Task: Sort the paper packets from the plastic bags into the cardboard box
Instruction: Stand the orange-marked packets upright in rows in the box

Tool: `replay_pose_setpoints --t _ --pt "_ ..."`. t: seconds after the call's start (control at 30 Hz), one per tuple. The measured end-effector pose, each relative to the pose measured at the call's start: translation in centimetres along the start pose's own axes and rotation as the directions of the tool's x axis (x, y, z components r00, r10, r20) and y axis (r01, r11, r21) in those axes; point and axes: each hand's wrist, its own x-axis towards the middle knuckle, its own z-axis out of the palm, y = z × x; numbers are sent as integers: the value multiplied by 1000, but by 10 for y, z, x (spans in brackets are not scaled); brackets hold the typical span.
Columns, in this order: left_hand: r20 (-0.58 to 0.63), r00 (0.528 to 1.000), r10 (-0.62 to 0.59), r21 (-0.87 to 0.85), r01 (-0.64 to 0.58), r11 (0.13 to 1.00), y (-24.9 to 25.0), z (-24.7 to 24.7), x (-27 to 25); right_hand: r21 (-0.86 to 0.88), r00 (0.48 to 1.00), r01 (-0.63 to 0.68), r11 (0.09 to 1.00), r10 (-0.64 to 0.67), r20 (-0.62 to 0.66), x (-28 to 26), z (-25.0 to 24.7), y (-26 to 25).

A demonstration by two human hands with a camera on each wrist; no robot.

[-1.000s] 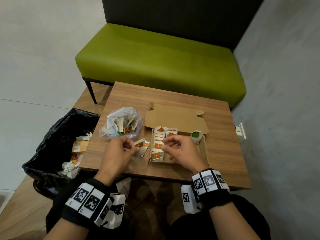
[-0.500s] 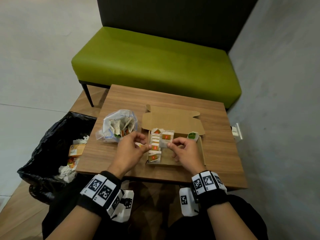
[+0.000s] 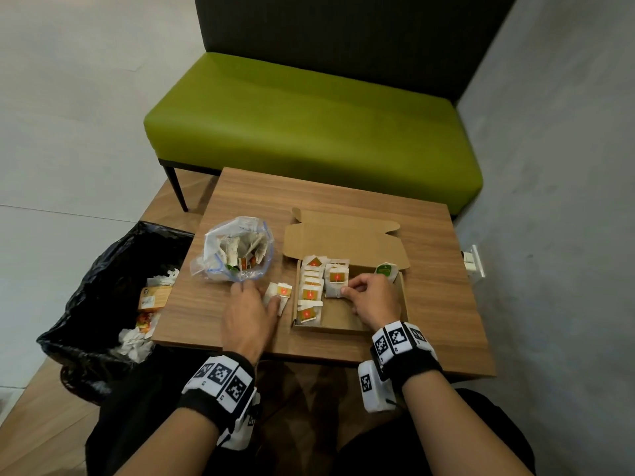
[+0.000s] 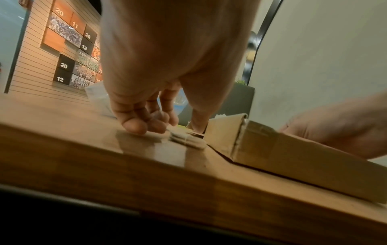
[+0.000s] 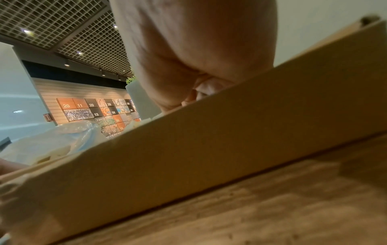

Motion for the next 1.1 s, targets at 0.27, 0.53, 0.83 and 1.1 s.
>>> replay_pose_setpoints --t 0.27,0.53,0.83,1.1 --pt "34 999 -23 83 20 996 -7 8 -5 50 1000 11 999 -10 -18 -4 -1 -2" --pt "141 983 -118 32 115 993 -4 -3 -4 4 999 -25 1000 25 21 -8 5 -5" --pt "151 984 -96 -415 151 897 -9 -22 -4 -8 997 52 999 -52 -63 -14 -12 -6" --pt "141 987 -77 -816 160 555 20 -42 -17 329 951 227 917 -282 129 -50 -14 -44"
